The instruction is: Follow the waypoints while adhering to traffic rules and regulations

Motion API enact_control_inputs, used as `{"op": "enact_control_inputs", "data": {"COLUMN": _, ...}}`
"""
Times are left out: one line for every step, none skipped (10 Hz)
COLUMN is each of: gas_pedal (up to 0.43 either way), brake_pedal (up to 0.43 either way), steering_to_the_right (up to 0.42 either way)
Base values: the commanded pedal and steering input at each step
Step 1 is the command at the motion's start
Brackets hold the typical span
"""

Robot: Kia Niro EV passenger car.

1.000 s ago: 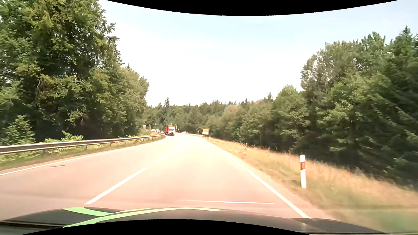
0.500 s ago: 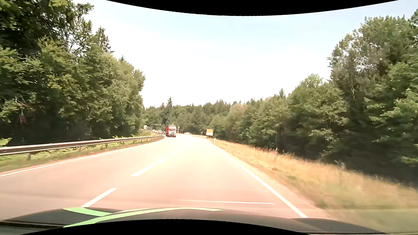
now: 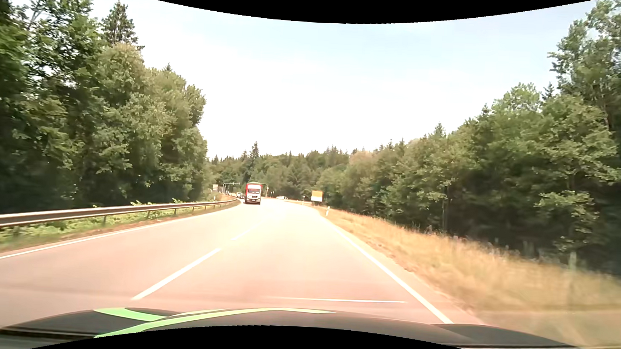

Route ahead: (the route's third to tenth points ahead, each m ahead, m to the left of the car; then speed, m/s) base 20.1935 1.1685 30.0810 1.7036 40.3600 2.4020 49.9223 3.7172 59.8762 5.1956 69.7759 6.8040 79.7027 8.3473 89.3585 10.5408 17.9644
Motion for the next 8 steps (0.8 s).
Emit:
{"op": "enact_control_inputs", "data": {"gas_pedal": 0.000, "brake_pedal": 0.104, "steering_to_the_right": -0.006}}
{"op": "enact_control_inputs", "data": {"gas_pedal": 0.000, "brake_pedal": 0.134, "steering_to_the_right": -0.006}}
{"op": "enact_control_inputs", "data": {"gas_pedal": 0.000, "brake_pedal": 0.140, "steering_to_the_right": -0.006}}
{"op": "enact_control_inputs", "data": {"gas_pedal": 0.000, "brake_pedal": 0.140, "steering_to_the_right": -0.007}}
{"op": "enact_control_inputs", "data": {"gas_pedal": 0.000, "brake_pedal": 0.146, "steering_to_the_right": -0.007}}
{"op": "enact_control_inputs", "data": {"gas_pedal": 0.000, "brake_pedal": 0.152, "steering_to_the_right": -0.006}}
{"op": "enact_control_inputs", "data": {"gas_pedal": 0.000, "brake_pedal": 0.152, "steering_to_the_right": -0.006}}
{"op": "enact_control_inputs", "data": {"gas_pedal": 0.000, "brake_pedal": 0.171, "steering_to_the_right": -0.007}}
